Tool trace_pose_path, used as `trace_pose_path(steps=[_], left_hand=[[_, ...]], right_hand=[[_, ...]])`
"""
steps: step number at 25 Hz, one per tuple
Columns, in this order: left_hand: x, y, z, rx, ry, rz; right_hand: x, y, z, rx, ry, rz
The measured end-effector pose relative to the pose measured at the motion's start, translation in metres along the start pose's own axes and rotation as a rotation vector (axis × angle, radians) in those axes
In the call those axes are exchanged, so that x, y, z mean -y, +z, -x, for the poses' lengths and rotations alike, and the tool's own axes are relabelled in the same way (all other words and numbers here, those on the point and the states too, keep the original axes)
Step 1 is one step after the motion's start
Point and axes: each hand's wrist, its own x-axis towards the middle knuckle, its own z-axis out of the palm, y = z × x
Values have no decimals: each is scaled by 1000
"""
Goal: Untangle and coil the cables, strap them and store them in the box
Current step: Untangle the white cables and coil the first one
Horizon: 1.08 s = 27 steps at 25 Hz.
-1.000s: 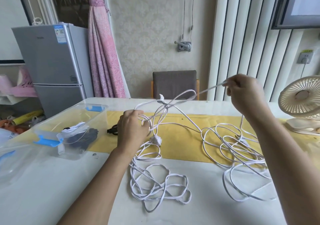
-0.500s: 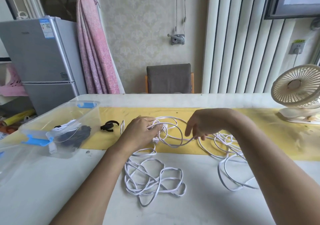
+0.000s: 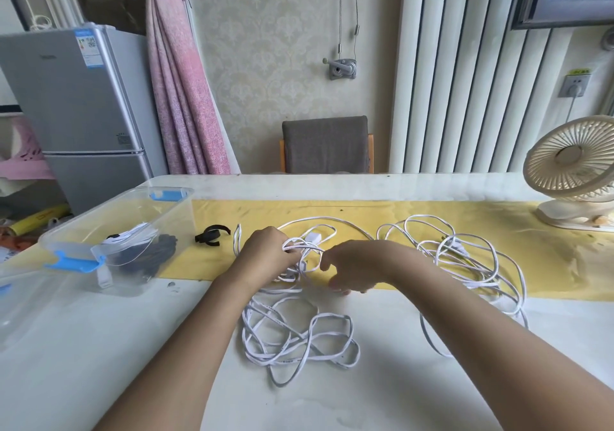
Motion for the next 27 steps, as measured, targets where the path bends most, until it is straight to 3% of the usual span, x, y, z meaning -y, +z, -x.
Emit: trace_pose_path(steps=[5,9,12,15,21,27], left_hand=[[10,-5,-3,87,-63,353],[9,-9,-2,127,-59,449],[14,-7,-4,120,-78,494],[15,-5,-6,55,-90,377],[8,-6,-7,-98,-7,433],[-4,-14,5,314,122,1101]], right_hand=[[-3,21,-17,-298,44,-332],[-1,36,-38,-448,34,-293],[-8,25,-35,-566,-101,-533],[-23,-3,-14,-731,-299,-832],[-37,-24,7,-526,-664,-1331],[-41,-27,12,-519,-639,-1528]])
